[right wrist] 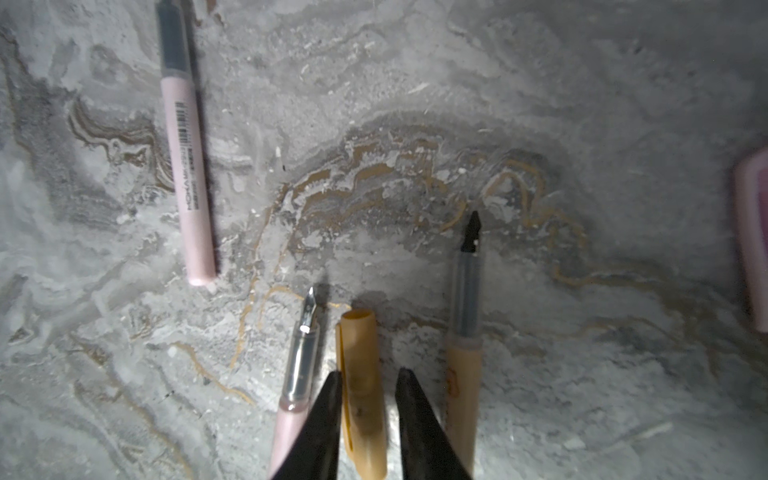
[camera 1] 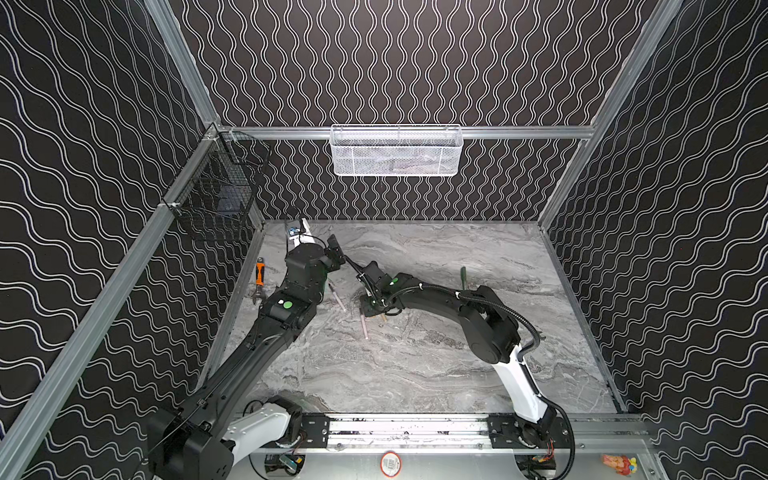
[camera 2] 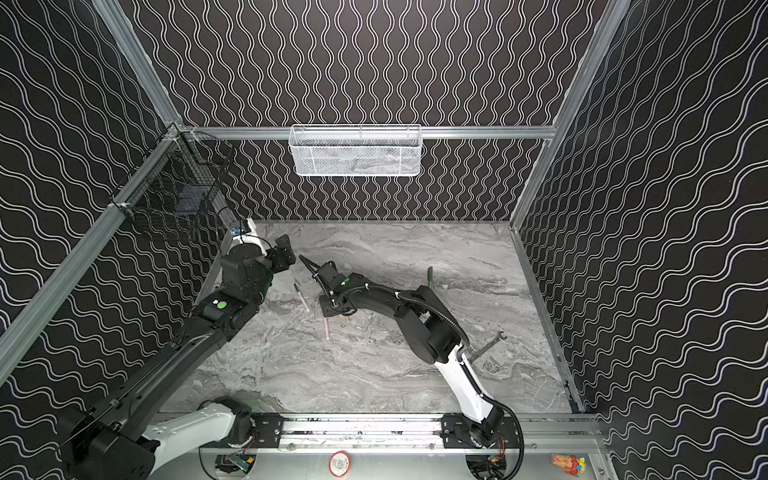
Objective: Insert the pens into the pen caps
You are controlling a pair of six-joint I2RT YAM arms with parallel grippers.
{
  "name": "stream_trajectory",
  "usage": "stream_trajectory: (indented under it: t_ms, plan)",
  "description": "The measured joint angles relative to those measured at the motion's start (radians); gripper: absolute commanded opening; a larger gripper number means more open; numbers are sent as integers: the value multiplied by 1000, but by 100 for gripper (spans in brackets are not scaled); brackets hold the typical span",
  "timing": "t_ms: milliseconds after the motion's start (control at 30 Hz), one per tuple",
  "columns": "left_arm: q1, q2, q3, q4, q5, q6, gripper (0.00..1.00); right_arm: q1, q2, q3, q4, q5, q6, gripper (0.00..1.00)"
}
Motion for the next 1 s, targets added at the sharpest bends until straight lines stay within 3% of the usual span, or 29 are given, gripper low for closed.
stream_trajectory:
  t_ms: [1000]
  plan:
    - [20, -1, -10, 19, 60, -22, 84, 22, -21, -18, 42, 20, 10, 19]
